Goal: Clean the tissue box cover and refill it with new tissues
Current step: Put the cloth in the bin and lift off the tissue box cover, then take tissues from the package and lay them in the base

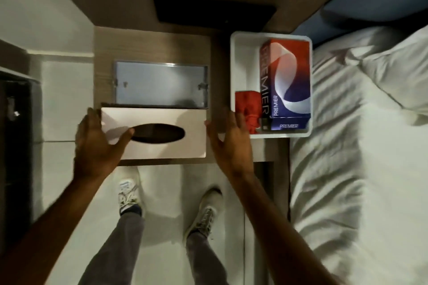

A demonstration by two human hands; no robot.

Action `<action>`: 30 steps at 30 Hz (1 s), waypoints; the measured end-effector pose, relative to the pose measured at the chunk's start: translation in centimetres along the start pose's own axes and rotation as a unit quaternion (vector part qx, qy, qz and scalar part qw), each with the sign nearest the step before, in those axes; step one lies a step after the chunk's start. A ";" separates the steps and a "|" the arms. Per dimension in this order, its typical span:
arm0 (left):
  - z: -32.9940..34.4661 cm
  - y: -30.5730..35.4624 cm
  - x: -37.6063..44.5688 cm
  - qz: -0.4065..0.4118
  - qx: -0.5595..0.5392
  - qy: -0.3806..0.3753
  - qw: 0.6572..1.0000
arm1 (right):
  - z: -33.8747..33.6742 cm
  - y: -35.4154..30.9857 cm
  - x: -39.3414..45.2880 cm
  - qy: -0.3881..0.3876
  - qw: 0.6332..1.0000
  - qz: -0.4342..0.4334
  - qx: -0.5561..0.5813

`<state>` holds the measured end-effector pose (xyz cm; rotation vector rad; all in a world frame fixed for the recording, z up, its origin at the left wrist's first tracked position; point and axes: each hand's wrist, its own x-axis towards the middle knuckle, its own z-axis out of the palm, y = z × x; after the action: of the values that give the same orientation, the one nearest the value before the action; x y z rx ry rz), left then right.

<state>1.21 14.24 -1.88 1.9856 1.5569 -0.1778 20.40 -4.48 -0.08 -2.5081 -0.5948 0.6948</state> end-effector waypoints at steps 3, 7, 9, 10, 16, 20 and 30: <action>-0.5 1.2 -2.6 0.070 0.004 0.070 0.995 | -5.7 4.1 1.9 0.134 0.987 -0.035 -0.087; 1.6 4.5 -5.2 0.139 -0.011 0.061 0.988 | -9.4 9.6 5.4 0.078 0.971 0.060 -0.216; 3.4 6.6 -6.1 0.172 -0.024 0.031 0.984 | -9.5 11.1 6.0 0.036 0.971 0.063 -0.227; 4.5 7.7 -6.6 0.189 -0.029 0.016 0.981 | -9.5 11.5 6.1 0.030 0.972 0.056 -0.226; 9.4 14.7 -9.8 0.299 -0.037 -0.016 0.953 | -11.1 12.1 5.2 0.012 0.976 0.000 -0.215; 11.5 20.3 -11.0 0.327 -0.039 -0.019 0.944 | -13.9 12.2 4.1 0.063 0.964 -0.106 -0.236; 14.1 30.4 -11.5 0.268 -0.019 -0.021 0.963 | -19.7 9.3 3.8 0.154 0.943 -0.243 -0.170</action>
<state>29.23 -6.79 3.22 2.2728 0.9376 0.0297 37.02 -16.17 8.55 -2.5350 -1.2378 0.0125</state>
